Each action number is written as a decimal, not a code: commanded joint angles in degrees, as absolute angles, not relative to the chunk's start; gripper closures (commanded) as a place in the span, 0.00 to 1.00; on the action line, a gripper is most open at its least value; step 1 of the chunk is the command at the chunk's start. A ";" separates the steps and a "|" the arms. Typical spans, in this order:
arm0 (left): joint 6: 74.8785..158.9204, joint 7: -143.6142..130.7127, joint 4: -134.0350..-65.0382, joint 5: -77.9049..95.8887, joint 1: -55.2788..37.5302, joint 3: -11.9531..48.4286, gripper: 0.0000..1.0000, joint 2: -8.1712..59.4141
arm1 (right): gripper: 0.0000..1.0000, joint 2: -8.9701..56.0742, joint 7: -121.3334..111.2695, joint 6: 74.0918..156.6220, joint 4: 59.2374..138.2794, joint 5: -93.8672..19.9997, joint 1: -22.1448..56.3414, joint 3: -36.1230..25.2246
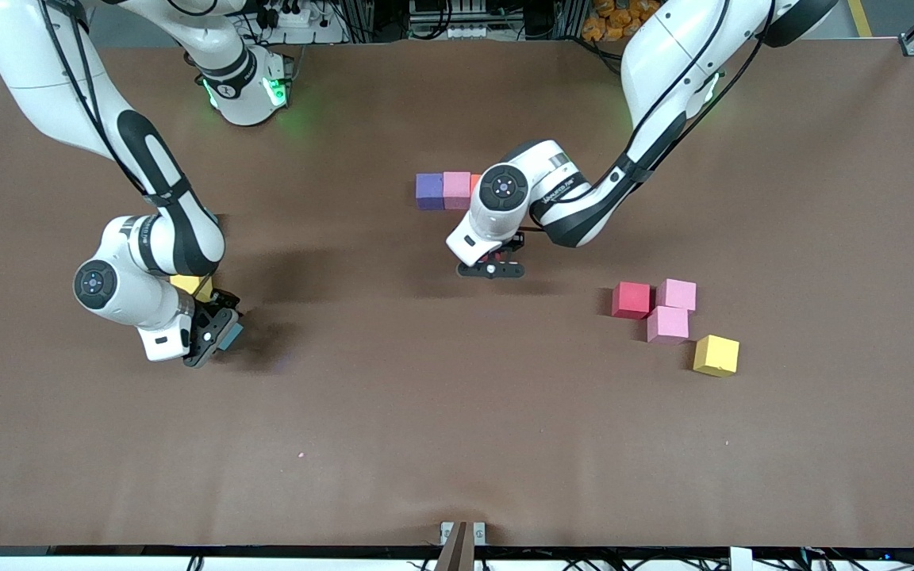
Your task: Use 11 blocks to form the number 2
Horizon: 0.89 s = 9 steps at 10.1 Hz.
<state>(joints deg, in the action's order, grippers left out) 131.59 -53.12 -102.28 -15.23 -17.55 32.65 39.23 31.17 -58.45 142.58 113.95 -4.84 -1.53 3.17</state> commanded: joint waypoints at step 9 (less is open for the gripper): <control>132.36 -53.88 -102.39 -14.85 -18.37 32.08 0.52 39.99 | 0.77 28.13 -59.77 140.80 114.35 -5.36 -1.59 2.99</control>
<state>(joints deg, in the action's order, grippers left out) 131.68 -53.12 -102.42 -15.23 -17.99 32.44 39.99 30.57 -58.96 141.86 113.78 -4.84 -1.66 2.75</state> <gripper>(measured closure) 0.449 0.396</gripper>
